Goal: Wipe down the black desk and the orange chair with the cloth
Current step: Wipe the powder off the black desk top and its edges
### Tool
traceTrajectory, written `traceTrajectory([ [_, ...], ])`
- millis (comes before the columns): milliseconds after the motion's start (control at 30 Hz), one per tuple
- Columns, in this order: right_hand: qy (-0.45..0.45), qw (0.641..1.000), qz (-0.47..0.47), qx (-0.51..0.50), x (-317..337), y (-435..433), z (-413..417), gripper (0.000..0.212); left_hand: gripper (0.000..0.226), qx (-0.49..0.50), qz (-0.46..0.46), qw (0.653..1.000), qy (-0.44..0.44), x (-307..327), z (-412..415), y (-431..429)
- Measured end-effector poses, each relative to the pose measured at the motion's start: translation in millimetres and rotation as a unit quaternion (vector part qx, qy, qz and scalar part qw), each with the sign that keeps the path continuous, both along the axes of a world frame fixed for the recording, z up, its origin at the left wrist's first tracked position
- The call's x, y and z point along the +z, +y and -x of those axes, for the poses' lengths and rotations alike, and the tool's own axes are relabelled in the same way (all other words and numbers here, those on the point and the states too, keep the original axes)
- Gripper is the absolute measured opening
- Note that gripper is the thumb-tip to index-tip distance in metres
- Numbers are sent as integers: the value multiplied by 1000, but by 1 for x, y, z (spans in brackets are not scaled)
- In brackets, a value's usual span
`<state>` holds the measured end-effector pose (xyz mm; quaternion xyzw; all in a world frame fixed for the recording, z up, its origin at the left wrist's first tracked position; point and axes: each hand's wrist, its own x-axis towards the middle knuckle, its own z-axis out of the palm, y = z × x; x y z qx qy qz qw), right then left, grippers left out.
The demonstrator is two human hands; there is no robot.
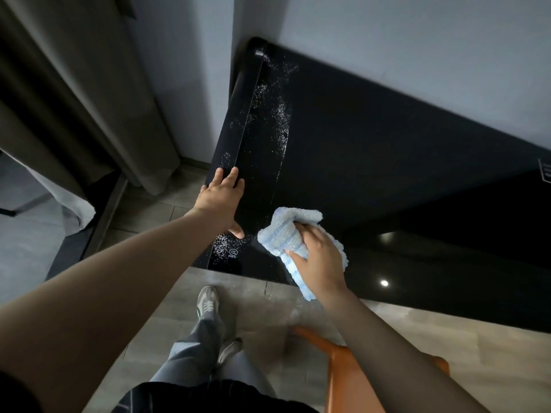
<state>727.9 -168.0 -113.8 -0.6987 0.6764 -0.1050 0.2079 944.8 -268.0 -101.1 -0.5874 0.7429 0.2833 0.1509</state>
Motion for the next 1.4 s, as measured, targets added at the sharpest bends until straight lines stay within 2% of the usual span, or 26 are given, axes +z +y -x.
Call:
traceTrajectory([
  [133,-9,1000,6,6,-1,28,-4,48,124,-4,23,1000,-11,0,-1,4],
  [233,-13,1000,-2,15,-2,54,-5,44,111,32,66,997,19,-4,-7,23],
  [433,8,996,-81,35,16,99,-5,39,93,54,80,994,55,1,-21,101],
  [533,24,996,-76,33,30,116,-5,31,83,56,103,991,67,17,-30,138],
  [667,8,999,-53,-5,52,133,-6,34,75,74,95,990,70,37,-43,172],
  [767,-21,998,-34,-51,69,136,-6,24,75,84,83,991,69,51,-52,183],
  [900,-34,995,-7,-93,92,125,-9,19,50,76,98,988,88,68,-60,178],
  [1033,-63,988,1,-139,108,103,-18,27,60,79,116,986,95,79,-70,164],
  [1200,-102,981,1,-168,119,67,-39,52,67,53,98,990,88,90,-94,129],
  [1400,-35,985,20,-165,122,19,-73,73,69,2,99,992,78,103,-132,62],
])
